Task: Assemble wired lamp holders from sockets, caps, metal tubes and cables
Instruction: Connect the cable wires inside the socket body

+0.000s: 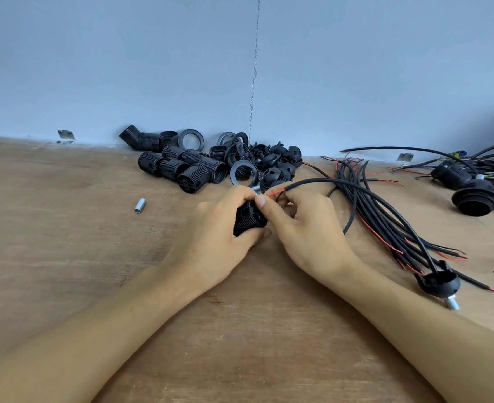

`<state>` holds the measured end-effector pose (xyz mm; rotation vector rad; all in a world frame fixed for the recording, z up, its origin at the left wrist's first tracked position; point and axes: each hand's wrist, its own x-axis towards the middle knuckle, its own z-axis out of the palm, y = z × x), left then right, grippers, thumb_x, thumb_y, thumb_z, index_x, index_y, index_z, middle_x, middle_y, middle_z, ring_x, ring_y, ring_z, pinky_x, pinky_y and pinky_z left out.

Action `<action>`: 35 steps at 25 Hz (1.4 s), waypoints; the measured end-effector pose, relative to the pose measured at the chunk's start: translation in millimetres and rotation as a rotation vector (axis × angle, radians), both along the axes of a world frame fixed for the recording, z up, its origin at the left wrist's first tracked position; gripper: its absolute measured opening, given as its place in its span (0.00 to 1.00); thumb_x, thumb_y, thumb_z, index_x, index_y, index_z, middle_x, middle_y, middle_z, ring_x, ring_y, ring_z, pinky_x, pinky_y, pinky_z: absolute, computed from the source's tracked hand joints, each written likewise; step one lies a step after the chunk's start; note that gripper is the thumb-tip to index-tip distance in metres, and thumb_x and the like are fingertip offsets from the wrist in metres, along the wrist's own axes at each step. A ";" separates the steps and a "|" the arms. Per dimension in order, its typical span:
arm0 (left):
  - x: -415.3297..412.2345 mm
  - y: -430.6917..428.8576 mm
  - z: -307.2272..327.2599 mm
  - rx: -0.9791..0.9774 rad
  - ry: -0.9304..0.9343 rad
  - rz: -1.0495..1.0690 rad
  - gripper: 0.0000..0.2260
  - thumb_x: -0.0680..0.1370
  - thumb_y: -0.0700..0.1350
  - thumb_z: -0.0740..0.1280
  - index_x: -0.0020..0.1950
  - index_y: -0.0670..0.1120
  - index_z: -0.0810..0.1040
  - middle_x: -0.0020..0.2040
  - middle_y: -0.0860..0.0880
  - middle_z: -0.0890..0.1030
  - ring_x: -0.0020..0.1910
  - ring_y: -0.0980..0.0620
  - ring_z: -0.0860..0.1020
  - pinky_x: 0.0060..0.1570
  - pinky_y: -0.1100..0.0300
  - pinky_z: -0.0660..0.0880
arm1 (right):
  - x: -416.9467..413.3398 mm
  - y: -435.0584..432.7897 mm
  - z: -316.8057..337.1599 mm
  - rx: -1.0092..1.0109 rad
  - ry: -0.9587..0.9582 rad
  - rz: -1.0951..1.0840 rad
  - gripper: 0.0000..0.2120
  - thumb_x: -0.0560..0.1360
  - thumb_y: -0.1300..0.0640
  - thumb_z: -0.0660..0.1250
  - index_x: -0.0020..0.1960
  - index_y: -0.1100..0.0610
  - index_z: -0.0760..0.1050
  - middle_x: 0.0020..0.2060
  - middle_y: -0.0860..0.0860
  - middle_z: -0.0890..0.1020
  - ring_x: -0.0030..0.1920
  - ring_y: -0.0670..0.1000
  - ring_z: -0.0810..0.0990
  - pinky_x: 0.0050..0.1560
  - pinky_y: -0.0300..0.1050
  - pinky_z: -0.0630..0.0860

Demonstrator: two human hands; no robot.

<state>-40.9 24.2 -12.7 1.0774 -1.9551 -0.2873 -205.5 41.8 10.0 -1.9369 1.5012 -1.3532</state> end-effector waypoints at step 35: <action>-3.3 1.9 4.5 0.058 0.034 0.031 0.16 0.72 0.46 0.78 0.56 0.54 0.78 0.39 0.59 0.80 0.40 0.65 0.78 0.37 0.74 0.70 | -2.5 -1.5 0.6 0.028 0.003 0.038 0.08 0.80 0.56 0.69 0.44 0.57 0.80 0.26 0.48 0.80 0.31 0.50 0.82 0.37 0.42 0.78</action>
